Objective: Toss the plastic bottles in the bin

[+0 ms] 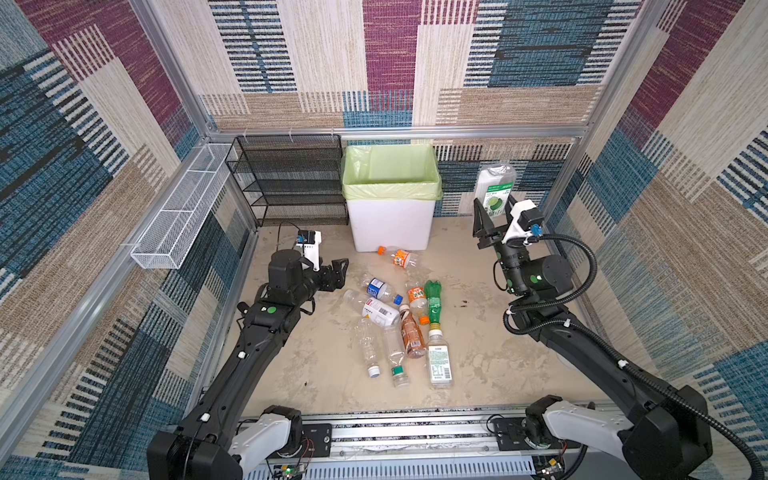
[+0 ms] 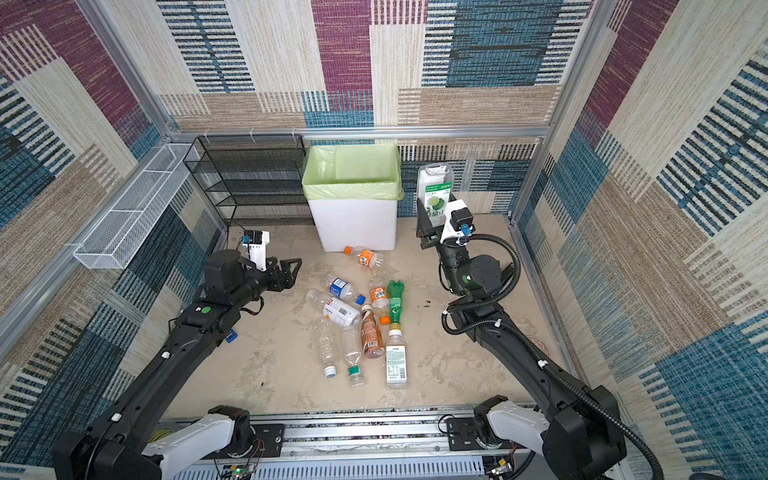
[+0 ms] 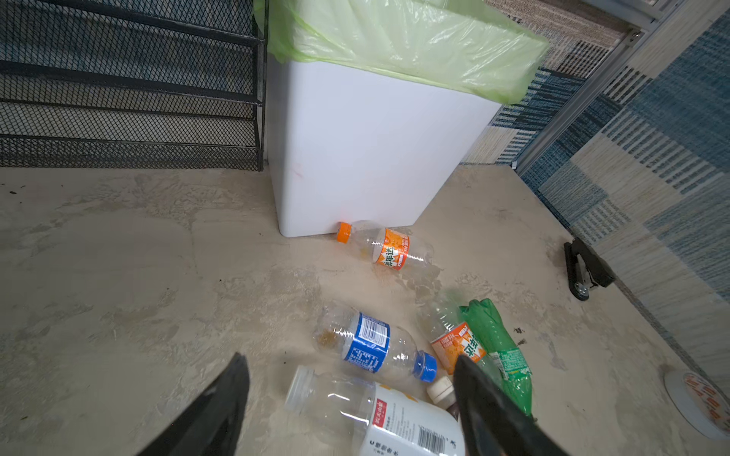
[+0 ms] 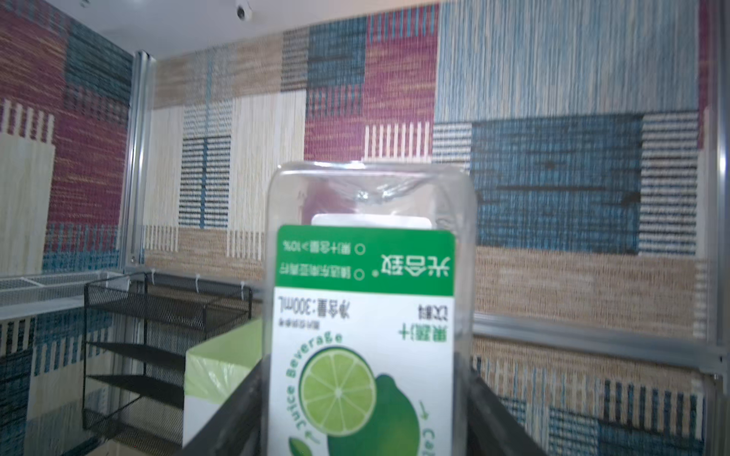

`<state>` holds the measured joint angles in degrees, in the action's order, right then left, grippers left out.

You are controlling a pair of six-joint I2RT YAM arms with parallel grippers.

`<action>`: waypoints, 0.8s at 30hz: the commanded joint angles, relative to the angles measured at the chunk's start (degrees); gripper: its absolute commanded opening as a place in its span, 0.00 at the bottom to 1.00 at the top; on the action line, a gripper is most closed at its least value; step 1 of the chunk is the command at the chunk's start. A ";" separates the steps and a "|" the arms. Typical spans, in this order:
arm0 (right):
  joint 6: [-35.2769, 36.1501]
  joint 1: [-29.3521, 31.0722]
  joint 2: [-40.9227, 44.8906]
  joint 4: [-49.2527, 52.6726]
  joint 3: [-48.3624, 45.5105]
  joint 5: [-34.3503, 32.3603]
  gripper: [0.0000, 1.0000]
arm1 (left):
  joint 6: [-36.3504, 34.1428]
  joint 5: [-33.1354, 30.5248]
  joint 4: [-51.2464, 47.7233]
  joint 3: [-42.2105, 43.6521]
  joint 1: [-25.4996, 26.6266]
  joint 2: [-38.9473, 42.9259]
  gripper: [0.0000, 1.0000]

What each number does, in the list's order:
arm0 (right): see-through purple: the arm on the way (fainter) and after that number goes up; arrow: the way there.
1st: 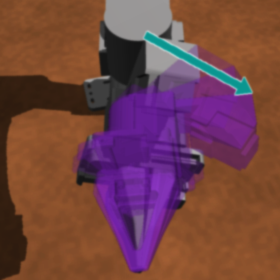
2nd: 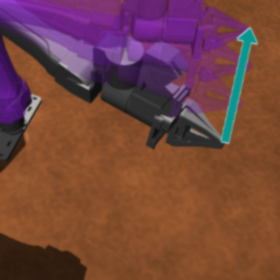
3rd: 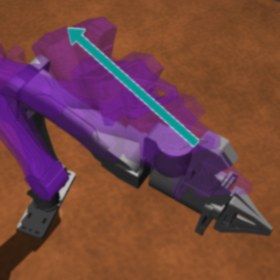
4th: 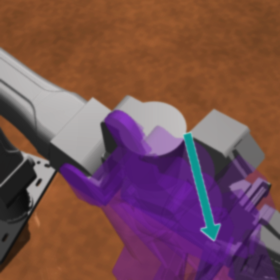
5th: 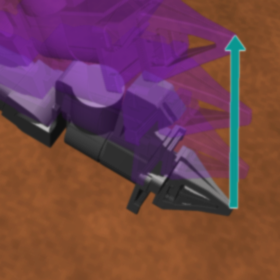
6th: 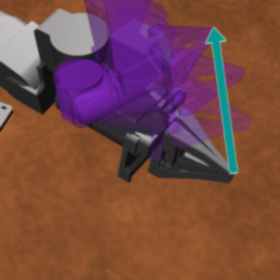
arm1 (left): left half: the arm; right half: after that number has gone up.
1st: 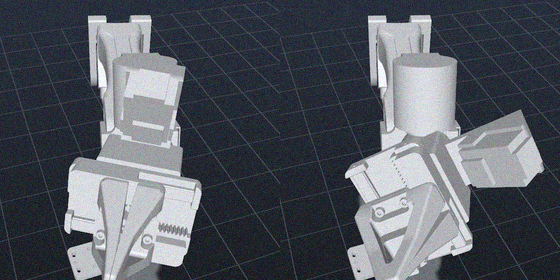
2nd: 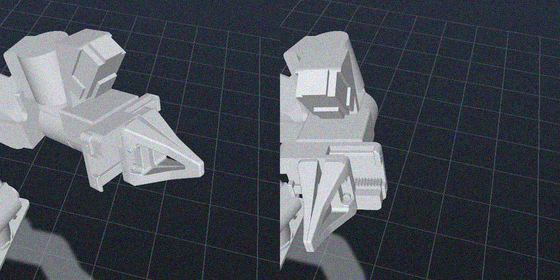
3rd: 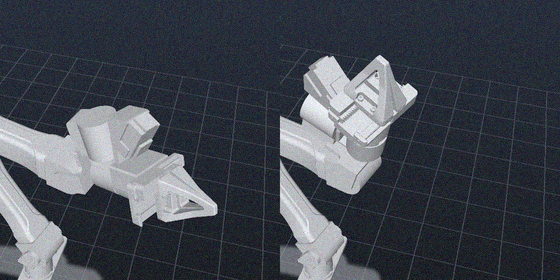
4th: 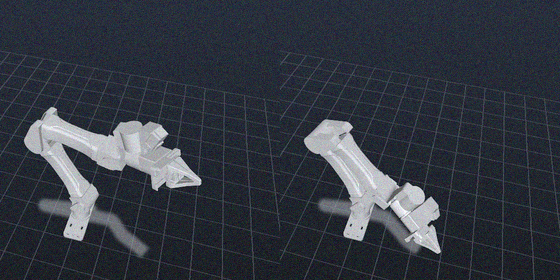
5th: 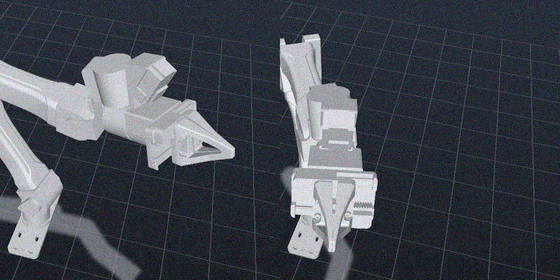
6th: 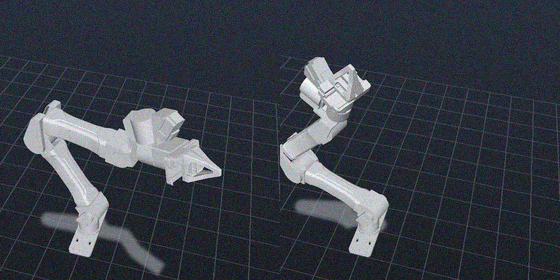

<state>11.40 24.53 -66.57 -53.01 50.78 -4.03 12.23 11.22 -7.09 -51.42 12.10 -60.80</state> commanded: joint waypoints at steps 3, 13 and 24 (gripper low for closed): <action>5.64 0.07 -2.30 -25.86 1.91 6.05 0.61 | -0.16 -0.63 1.07 1.37 0.36 3.26 0.81; 0.40 0.02 -24.11 -3.57 34.94 8.51 0.71 | 0.99 -2.88 0.06 3.89 2.13 8.12 0.81; -6.45 -1.93 -37.72 29.96 64.85 14.49 0.87 | -0.80 -5.98 -2.75 5.76 2.57 12.82 0.83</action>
<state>7.31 22.90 -104.01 -30.55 113.56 8.99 12.08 6.44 -9.10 -46.04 14.70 -48.38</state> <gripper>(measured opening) 0.874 0.826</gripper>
